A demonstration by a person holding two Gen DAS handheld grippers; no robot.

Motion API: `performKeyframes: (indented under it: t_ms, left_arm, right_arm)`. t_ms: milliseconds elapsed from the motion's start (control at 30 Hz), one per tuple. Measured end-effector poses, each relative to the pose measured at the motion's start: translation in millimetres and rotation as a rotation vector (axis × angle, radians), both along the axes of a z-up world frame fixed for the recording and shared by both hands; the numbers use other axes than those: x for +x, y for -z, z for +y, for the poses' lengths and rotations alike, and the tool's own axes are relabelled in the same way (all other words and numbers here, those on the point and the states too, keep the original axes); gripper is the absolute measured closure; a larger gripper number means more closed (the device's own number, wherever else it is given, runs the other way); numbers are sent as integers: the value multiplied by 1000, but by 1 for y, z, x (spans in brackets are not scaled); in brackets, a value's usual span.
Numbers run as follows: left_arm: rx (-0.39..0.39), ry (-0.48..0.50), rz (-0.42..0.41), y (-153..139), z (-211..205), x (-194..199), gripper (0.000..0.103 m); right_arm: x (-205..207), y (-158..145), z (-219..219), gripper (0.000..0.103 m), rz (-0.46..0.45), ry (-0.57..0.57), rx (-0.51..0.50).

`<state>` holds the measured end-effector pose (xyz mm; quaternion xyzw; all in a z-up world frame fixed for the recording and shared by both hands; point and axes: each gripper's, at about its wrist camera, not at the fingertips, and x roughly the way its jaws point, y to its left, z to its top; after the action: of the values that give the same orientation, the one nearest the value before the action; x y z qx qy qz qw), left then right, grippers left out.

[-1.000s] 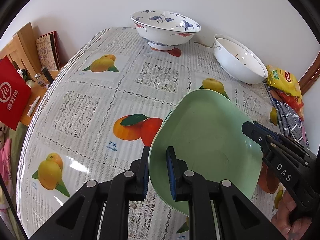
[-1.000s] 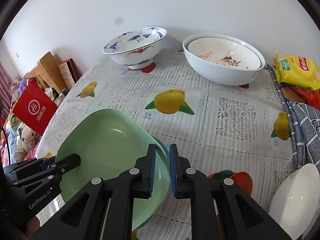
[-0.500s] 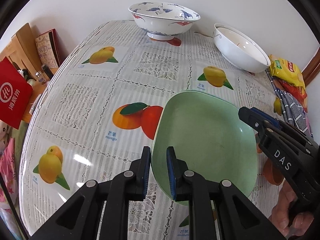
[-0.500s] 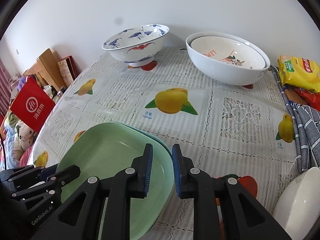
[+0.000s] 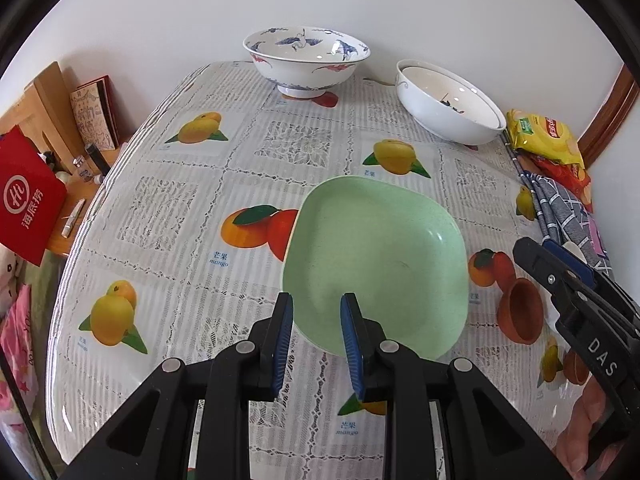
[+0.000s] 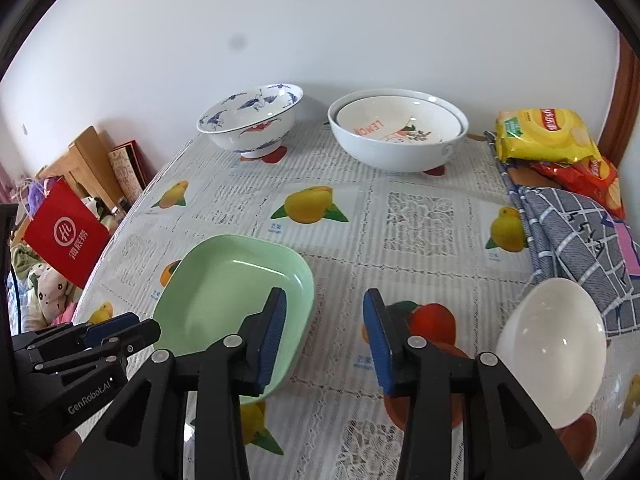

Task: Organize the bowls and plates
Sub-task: 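Lower the green plate onto the blue plate and open both grippers, then move both grippers toward the small brown clay bowls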

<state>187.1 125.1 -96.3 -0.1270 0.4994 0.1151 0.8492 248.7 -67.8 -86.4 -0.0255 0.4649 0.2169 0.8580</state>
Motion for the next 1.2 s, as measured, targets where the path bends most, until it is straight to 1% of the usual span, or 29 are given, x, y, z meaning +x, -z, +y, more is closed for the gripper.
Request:
performKeyframes:
  t_ms: [167,233,267,400,567,667,733,833,933,1100,1200]
  left_arm:
    - [7,47,-45,-18,-27,-8,79]
    - [14,71,-63,-25,-40,-11,73]
    - [20,83,-70,-27,-48,-12,72]
    - [23,125,-94,-37,-75,-15,72]
    - [27,175,-131,-49,-109,-18,72]
    - [18,205,-139,-50,-125,-17,72]
    - [14,213,-137,-49,-135,-15,72]
    - [-8,224,-131,-45,-148,-10,72]
    - [-10,235,-128,-39,-158,-6,72]
    - [-20,234,-107,-27,-165,4,72]
    - [-30,234,-95,-18,-167,10,72]
  right_arm:
    - [-20,-18,-38,51,-32,69,11]
    - [-29,-27,-55,51,-47,91,18]
    - [-33,-30,-62,51,-55,101,14]
    - [-51,-46,-94,50,-103,152,-7]
    - [-69,-58,-134,50,-126,213,-6]
    - [-80,-63,-156,50,-140,261,-41]
    - [-86,-66,-174,49,-151,293,-44]
    - [-91,-64,-197,46,-144,338,-39]
    - [-92,-59,-218,46,-146,400,-71]
    - [-88,-41,-242,46,-93,422,-104]
    - [-82,-24,-252,46,-51,424,-107]
